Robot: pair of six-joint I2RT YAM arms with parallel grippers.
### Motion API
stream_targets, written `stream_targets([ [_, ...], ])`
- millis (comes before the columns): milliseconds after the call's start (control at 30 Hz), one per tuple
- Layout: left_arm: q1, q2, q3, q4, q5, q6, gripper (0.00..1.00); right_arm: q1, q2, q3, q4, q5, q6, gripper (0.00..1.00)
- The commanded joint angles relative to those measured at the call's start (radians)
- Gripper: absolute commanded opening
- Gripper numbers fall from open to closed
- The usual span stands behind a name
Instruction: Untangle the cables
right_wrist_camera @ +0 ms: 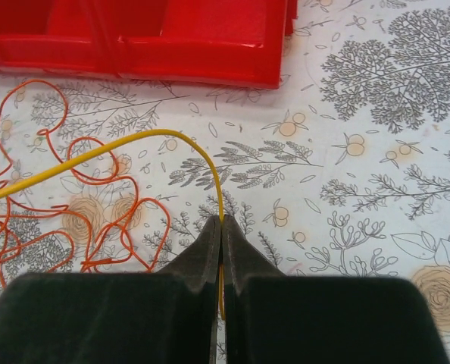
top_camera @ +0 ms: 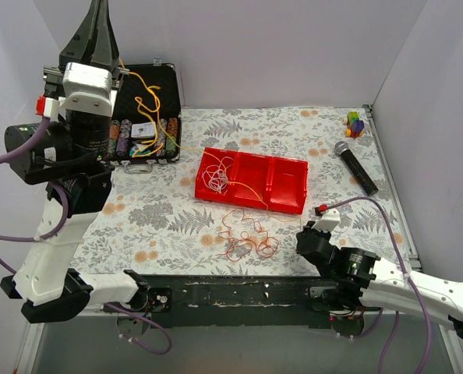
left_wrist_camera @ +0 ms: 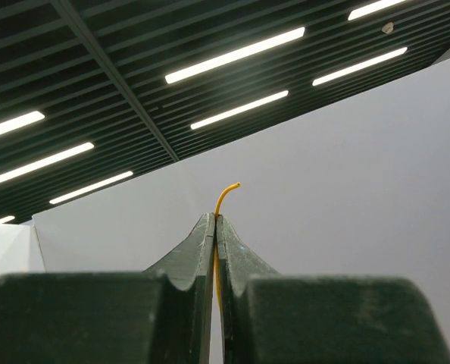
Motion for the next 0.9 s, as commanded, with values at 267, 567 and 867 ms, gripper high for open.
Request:
stream_targets([
  [267, -0.002, -0.044, -0.056, -0.365, 0.275, -0.245, 0.0, 0.003, -0.063, 0.114, 0.14, 0.033, -0.176, 0.24],
  [567, -0.002, -0.059, -0.171, -0.54, 0.459, -0.439, 0.0, 0.003, -0.088, 0.216, 0.333, -0.135, -0.509, 0.48],
  [867, 0.0, -0.019, -0.141, -0.641, 0.574, -0.517, 0.0, 0.003, 0.075, 0.382, 0.666, -0.416, -0.752, 0.64],
])
